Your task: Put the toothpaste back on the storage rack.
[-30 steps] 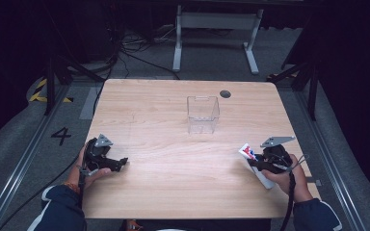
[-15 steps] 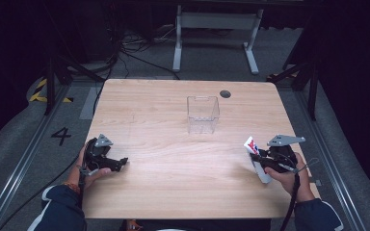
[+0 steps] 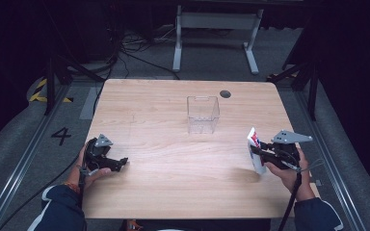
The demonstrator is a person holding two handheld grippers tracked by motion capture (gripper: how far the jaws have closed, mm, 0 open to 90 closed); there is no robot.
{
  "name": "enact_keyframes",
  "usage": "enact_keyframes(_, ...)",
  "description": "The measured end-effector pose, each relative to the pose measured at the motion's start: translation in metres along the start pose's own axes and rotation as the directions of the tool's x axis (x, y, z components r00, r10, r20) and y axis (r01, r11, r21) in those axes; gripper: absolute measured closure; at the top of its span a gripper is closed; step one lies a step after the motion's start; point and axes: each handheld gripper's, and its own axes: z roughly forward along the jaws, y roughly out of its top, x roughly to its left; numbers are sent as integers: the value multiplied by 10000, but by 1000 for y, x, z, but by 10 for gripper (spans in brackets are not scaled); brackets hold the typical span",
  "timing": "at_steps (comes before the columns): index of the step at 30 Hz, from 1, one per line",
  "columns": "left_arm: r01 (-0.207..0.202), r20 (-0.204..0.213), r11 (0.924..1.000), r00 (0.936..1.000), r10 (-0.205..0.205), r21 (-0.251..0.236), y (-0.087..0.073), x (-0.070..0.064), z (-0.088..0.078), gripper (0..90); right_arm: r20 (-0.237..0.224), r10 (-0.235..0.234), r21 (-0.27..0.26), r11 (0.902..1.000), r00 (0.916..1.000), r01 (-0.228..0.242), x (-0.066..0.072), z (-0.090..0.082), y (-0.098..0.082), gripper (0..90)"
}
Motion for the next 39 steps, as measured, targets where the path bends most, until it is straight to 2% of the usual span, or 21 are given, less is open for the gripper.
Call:
enact_keyframes(3,13,1,10000,10000,-13,-1,0,0,0,4,-241,75,-347,9994,9997,-84,1,-3,8,718)
enact_keyframes(5,-35,-8,10000,10000,35,5,0,0,0,4,-39,-82,-540,9985,10000,79,3,-7,15,719)
enact_keyframes(6,107,61,9999,9999,-107,37,0,-1,0,4,-1,-98,-616,9981,10000,97,2,-8,17,719)
enact_keyframes(9,112,54,9999,9999,-112,55,0,-1,0,4,-39,19,-937,9956,10000,-23,-1,-10,23,719)
enact_keyframes(12,122,62,9999,9999,-122,56,0,-1,0,4,-36,-82,-1096,9939,10000,77,-1,-11,30,719)
enact_keyframes(14,-23,-6,10000,10000,23,0,0,0,0,4,-55,-102,-1217,9925,9999,94,-1,-11,34,719)
enact_keyframes(19,-15,-7,10000,10000,15,0,0,0,0,4,-16,-173,-1380,9903,9998,169,-2,-9,42,719)
enact_keyframes(23,56,20,10000,10000,-56,21,0,0,0,4,-20,-253,-1701,9851,9997,245,1,-9,55,719)
enact_keyframes(35,-45,-12,10000,10000,45,5,0,0,0,4,-259,-402,-2163,9757,9989,336,7,-1,85,719)
enact_keyframes(37,110,62,9999,9999,-110,55,0,-1,0,4,-286,-435,-2247,9738,9986,360,9,0,90,719)
enact_keyframes(38,-20,-8,10000,10000,20,0,0,0,0,4,-315,-498,-2266,9731,9983,414,9,1,93,718)
enact_keyframes(39,101,39,9999,9999,-101,44,0,-1,0,4,-329,-518,-2277,9728,9981,430,10,1,96,718)
